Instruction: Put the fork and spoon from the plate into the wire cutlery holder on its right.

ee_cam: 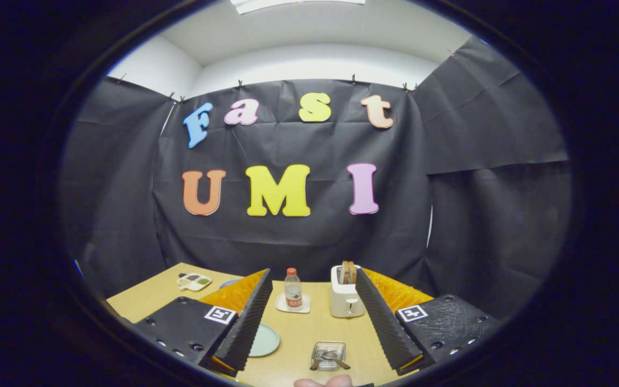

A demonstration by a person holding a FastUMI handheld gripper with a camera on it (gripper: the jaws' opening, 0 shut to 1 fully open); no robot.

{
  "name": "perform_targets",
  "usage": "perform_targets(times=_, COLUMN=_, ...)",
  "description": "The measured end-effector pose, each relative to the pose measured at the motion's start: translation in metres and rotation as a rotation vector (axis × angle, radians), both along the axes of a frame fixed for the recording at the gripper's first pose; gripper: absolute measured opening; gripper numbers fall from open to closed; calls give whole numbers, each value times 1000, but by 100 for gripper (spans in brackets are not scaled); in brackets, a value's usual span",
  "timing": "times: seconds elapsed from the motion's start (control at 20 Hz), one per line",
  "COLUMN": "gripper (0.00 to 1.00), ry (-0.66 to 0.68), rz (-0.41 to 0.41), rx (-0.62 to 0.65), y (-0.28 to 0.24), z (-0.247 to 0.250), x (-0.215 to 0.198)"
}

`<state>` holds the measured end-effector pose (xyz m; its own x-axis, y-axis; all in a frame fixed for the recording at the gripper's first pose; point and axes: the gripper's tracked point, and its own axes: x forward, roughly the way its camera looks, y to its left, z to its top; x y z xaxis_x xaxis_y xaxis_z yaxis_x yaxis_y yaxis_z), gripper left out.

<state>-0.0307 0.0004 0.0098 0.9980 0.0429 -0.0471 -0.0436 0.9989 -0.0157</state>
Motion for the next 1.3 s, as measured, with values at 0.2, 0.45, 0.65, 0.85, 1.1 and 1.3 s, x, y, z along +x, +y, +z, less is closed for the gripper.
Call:
perform_targets(times=0.2, gripper=93, ry=7, rz=7, rx=13, y=3, z=2, x=-3)
perform_targets(times=0.45, gripper=93, ry=-4, rz=19, rx=10, y=10, z=8, x=-3)
perform_targets(times=0.65, gripper=93, ry=-6, rz=24, rx=-2, y=16, z=8, x=-3)
perform_targets(times=0.85, gripper=93, ry=-10, rz=17, rx=-7, y=20, z=8, x=-3)
perform_targets(times=1.1, gripper=93, ry=-17, rz=20, rx=-1, y=23, z=14, x=-3)
perform_targets(times=1.3, gripper=93, ry=-30, rz=23, rx=1, y=25, z=18, x=-4)
